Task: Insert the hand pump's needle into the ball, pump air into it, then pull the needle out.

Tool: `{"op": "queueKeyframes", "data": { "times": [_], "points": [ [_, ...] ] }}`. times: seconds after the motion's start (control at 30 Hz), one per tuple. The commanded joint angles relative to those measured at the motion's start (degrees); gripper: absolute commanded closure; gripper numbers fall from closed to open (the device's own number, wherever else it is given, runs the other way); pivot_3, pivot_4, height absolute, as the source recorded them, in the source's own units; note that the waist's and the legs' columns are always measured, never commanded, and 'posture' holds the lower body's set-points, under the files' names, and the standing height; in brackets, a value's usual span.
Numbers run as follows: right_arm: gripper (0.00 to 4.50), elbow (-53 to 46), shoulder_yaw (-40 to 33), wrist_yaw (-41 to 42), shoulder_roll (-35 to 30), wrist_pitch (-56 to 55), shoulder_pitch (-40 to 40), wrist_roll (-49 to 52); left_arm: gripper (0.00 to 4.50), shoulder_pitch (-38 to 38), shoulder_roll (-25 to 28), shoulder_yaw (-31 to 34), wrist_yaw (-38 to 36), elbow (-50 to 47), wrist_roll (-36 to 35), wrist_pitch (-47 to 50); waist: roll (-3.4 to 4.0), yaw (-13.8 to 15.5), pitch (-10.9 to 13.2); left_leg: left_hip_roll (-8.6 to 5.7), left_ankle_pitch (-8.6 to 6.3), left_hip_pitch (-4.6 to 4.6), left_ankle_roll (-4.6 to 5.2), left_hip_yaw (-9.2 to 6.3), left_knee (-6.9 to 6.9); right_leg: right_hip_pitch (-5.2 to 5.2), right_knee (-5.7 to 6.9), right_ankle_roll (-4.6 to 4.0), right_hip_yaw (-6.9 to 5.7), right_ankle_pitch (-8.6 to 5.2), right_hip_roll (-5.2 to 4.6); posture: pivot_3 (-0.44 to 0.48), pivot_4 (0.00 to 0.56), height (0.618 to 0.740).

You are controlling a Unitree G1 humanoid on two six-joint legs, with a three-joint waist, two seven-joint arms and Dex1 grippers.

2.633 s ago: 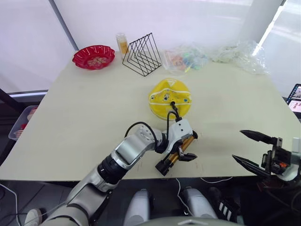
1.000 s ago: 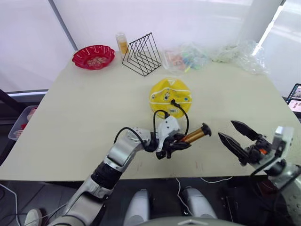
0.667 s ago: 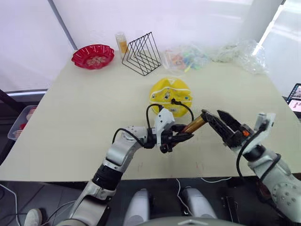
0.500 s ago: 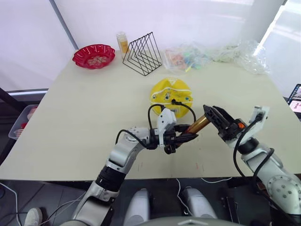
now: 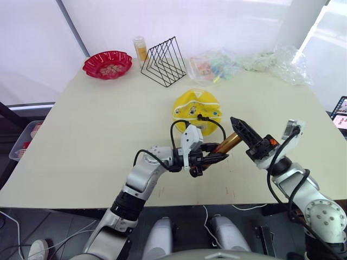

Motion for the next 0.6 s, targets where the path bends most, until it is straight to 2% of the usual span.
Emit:
{"op": "queueKeyframes", "data": {
  "times": [0.03,0.17,0.27,0.37,0.4,0.6],
  "points": [
    [0.00,-2.4,0.0,0.5,-0.4,-0.6,-1.0,1.7,3.49,-0.2,-0.5,0.5,0.2,-0.7,-0.3,-1.0,0.00,0.0,0.0,0.00,0.00,0.00,0.00,0.00,0.00,0.00,0.00,0.00,0.00,0.00,0.00,0.000,0.150,0.735],
    [0.00,-2.2,0.1,0.9,-0.4,-0.9,-1.3,1.4,3.49,-0.2,-0.5,0.3,0.3,-0.4,-0.2,-0.8,0.00,0.0,0.0,0.00,0.00,-0.01,0.00,0.00,0.00,-0.01,0.00,0.00,0.00,0.00,0.00,0.000,0.150,0.735],
    [0.74,-2.1,0.1,1.1,-0.3,-1.1,-1.4,1.0,3.49,0.0,-0.4,0.2,0.2,-0.4,-0.2,-0.7,0.00,0.0,0.0,0.00,0.00,-0.01,0.00,0.00,0.00,-0.01,-0.01,0.00,0.00,0.00,0.00,0.000,0.150,0.735],
    [2.17,-2.0,0.3,1.3,-0.3,-1.3,-1.5,0.4,3.49,0.0,-0.3,0.0,0.1,-0.2,-0.1,-0.8,0.00,0.0,0.0,0.00,0.00,-0.02,0.00,0.00,0.00,-0.01,-0.02,0.00,0.00,0.00,0.00,0.000,0.150,0.735],
    [2.41,-1.8,0.3,1.3,-0.3,-1.4,-1.6,0.1,3.49,-0.1,-0.3,0.0,0.1,-0.1,-0.1,-0.8,0.00,0.0,0.0,0.00,0.00,-0.02,0.00,0.00,0.00,-0.01,-0.02,0.00,0.00,0.00,0.00,0.000,0.150,0.735],
    [2.47,-1.6,0.7,1.6,-0.3,-1.7,-1.5,-1.4,3.49,-0.1,-0.1,-0.1,-0.2,0.0,-0.3,-0.8,0.00,-0.1,0.0,0.00,0.00,-0.03,0.00,-0.01,-0.01,-0.03,-0.02,0.00,0.00,0.00,0.00,0.000,0.150,0.735]
  ]
}}
